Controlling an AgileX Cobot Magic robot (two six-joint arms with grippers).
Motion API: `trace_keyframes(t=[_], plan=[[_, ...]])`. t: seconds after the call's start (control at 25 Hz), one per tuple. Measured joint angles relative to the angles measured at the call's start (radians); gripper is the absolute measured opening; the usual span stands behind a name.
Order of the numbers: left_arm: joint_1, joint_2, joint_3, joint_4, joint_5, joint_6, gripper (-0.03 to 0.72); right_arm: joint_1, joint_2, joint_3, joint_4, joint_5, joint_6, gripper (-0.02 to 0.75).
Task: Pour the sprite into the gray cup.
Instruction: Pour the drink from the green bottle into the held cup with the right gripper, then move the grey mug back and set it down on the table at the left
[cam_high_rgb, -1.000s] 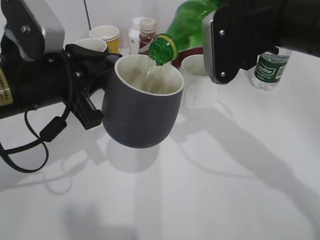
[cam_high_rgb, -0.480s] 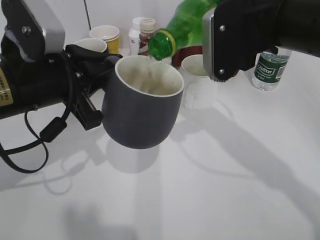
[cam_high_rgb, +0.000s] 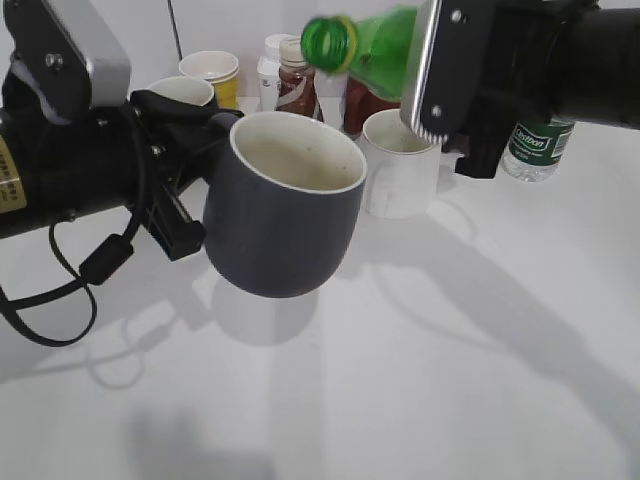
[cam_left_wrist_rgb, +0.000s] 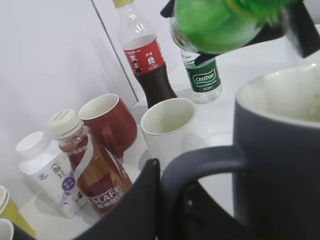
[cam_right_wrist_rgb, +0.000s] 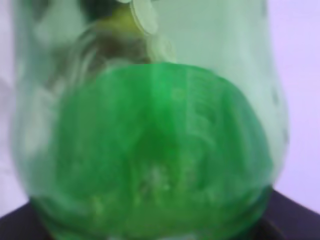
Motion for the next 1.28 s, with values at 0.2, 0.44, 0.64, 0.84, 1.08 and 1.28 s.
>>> trace_keyframes(t=[0.2,0.44,0.64,0.84,1.08,1.28], plan=[[0.000,0.000,0.000,-0.041,0.005,0.000,0.044,0.000,-0.007,0.001,0.017,0.006,0.401,0.417],[0.059,0.014,0.000,-0.247,0.014,0.073,0.044,-0.044,-0.053,0.010,0.023,-0.004,0.895,0.417],[0.161,0.101,0.003,-0.432,-0.074,0.227,0.044,-0.164,-0.078,0.087,0.023,-0.065,1.064,0.417],[0.231,0.247,0.061,-0.542,-0.408,0.244,0.044,-0.208,-0.086,0.173,0.027,-0.142,1.146,0.417],[0.276,0.436,0.119,-0.613,-0.545,0.251,0.044,-0.208,-0.086,0.208,0.027,-0.162,1.163,0.417],[0.277,0.531,0.120,-0.608,-0.570,0.252,0.044,-0.208,-0.086,0.208,0.027,-0.182,1.166,0.417]])
